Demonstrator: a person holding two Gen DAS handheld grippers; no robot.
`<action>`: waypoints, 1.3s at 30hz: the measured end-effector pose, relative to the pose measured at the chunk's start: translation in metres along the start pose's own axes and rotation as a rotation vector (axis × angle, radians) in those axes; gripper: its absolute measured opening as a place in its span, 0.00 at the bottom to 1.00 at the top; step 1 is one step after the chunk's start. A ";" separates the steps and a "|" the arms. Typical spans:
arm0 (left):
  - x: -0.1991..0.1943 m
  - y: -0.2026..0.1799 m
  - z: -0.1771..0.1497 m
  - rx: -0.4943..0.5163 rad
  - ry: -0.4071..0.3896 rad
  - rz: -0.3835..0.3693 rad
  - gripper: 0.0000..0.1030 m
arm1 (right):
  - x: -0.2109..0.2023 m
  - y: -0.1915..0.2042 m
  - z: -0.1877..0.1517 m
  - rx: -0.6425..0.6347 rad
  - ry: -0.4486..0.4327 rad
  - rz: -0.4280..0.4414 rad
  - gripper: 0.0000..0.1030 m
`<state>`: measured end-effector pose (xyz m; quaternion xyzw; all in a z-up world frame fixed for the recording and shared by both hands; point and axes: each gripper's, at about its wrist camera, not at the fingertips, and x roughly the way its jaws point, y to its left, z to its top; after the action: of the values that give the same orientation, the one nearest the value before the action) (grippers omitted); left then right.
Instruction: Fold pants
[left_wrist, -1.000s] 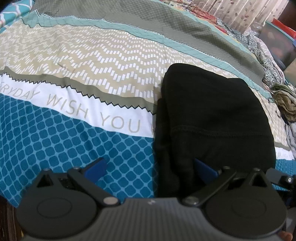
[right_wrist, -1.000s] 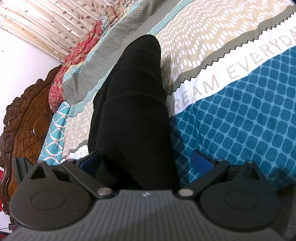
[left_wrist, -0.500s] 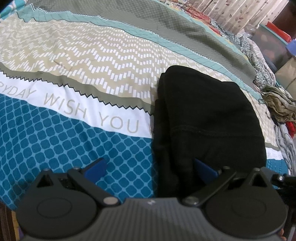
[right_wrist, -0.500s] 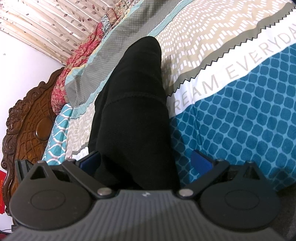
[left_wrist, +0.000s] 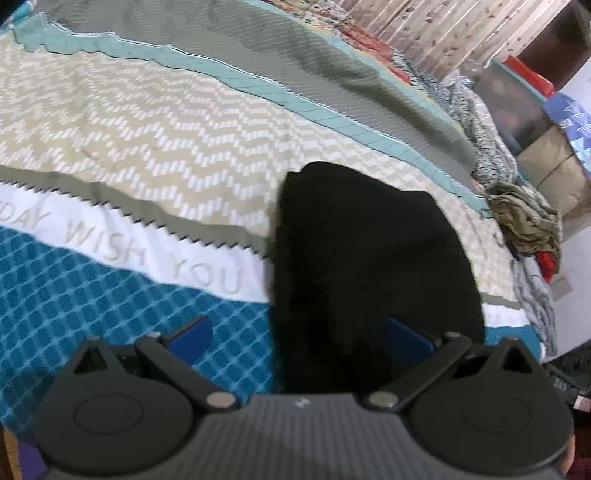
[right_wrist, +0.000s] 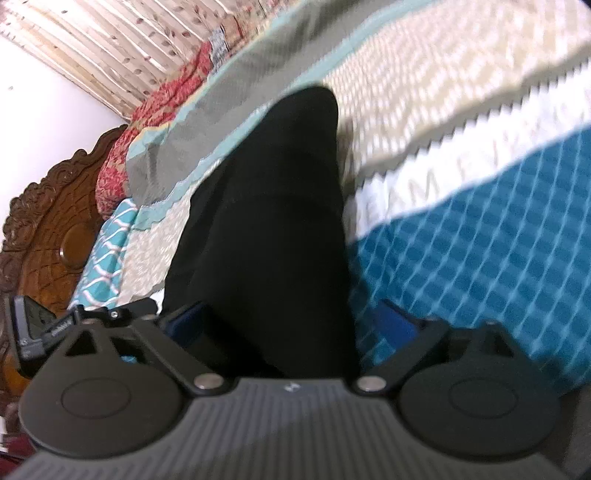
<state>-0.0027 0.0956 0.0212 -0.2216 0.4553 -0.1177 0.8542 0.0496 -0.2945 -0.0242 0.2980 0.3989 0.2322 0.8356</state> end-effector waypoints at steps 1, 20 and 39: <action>0.003 -0.001 0.002 -0.006 0.011 -0.013 1.00 | -0.002 -0.001 0.002 0.002 -0.016 0.003 0.89; 0.029 -0.031 0.062 -0.105 -0.032 -0.343 0.59 | 0.039 0.048 0.072 -0.109 -0.024 0.260 0.45; 0.254 -0.092 0.209 0.139 -0.116 0.113 1.00 | 0.215 -0.051 0.224 -0.019 -0.214 -0.013 0.63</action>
<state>0.3126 -0.0305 -0.0164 -0.1423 0.4075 -0.0876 0.8978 0.3610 -0.2664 -0.0603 0.3105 0.3072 0.1975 0.8776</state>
